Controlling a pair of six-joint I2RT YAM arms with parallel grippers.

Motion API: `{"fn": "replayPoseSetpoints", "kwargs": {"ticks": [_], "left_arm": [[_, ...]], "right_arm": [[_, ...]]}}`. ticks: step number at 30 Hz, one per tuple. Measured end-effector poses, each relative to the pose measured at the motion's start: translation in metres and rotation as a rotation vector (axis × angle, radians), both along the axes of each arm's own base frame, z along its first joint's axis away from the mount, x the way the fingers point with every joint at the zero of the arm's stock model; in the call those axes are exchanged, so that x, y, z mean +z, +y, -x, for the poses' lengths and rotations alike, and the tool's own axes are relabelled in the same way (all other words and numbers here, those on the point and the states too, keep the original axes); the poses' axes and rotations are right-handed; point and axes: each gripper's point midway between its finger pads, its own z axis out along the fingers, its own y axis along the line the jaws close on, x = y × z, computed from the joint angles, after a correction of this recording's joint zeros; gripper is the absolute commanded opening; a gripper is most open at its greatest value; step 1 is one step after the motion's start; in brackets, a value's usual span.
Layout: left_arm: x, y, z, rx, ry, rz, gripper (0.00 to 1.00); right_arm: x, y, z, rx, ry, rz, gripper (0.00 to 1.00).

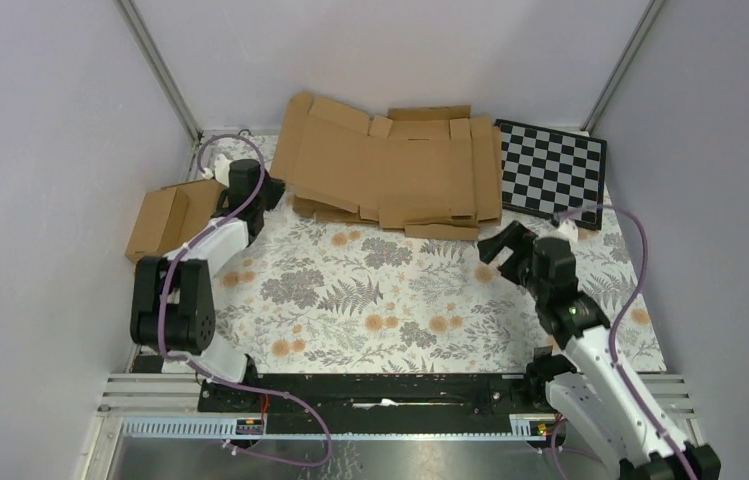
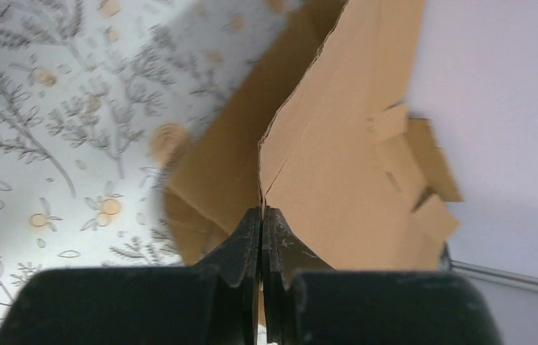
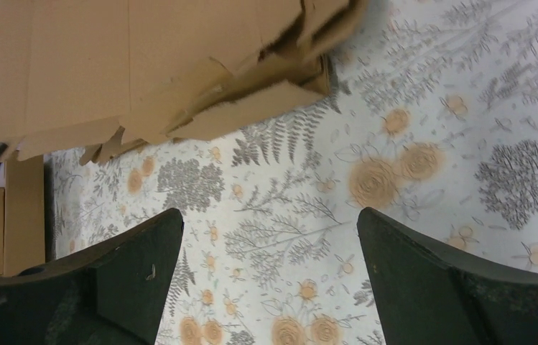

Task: Fold the paper box

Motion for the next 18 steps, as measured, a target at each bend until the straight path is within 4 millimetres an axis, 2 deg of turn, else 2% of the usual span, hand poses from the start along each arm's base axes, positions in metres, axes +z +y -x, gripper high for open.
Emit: {"fn": "replayPoseSetpoints", "kwargs": {"ticks": [4, 9, 14, 18], "left_arm": [[0.051, -0.006, 0.008, -0.036, -0.106, 0.019, 0.0], [0.105, -0.011, 0.027, -0.073, -0.206, 0.034, 0.0], [0.143, -0.014, 0.044, -0.108, -0.267, 0.028, 0.0], [0.158, -0.015, 0.058, -0.127, -0.291, 0.014, 0.0]], "right_arm": [[0.031, 0.009, -0.023, 0.042, 0.051, 0.044, 0.99], [0.051, 0.019, -0.046, 0.093, 0.092, 0.087, 0.99], [0.044, 0.033, -0.064, 0.146, 0.158, 0.088, 0.99], [0.026, 0.045, -0.077, 0.195, 0.234, 0.086, 0.99]]}}
